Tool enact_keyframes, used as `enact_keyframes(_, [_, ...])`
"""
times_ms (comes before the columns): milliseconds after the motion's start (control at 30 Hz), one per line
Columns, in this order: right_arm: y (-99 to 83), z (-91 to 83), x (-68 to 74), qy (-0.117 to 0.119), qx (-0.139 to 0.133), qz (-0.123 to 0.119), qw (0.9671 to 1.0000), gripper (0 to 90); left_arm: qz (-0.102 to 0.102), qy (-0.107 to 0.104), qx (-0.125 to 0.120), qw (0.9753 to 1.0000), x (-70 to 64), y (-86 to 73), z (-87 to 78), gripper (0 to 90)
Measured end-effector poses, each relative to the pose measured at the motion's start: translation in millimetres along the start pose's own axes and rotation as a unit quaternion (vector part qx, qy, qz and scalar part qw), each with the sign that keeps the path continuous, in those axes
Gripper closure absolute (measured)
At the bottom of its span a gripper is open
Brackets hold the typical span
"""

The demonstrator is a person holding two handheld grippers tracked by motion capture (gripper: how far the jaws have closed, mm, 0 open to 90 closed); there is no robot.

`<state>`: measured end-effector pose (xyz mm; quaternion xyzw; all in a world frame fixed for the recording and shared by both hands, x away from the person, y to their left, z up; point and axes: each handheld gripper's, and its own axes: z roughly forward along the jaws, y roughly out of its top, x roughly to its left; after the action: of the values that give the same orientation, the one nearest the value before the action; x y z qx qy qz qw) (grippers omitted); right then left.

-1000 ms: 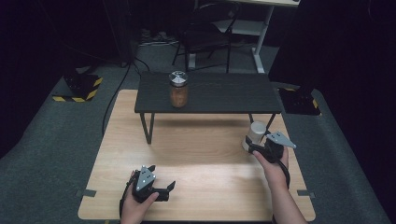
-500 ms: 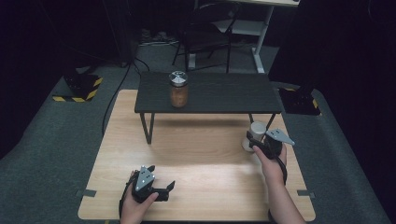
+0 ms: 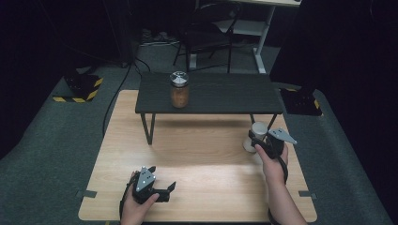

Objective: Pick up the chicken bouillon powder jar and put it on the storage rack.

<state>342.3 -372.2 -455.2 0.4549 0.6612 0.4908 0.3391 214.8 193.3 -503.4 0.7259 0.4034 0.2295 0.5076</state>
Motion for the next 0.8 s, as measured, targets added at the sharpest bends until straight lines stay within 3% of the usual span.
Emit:
enact_keyframes(300, [0.1,-4.3,1.7,0.004,-0.002,-0.004,1.0,33.3,0.0,0.0,0.0,1.0,0.0,-0.1,-0.1,0.4])
enact_keyframes(800, [-1.9,-30.1,3.7,0.034,-0.025,-0.006,0.9991,33.3,0.002,0.002,0.0,1.0,-1.4,0.1,0.2,0.4])
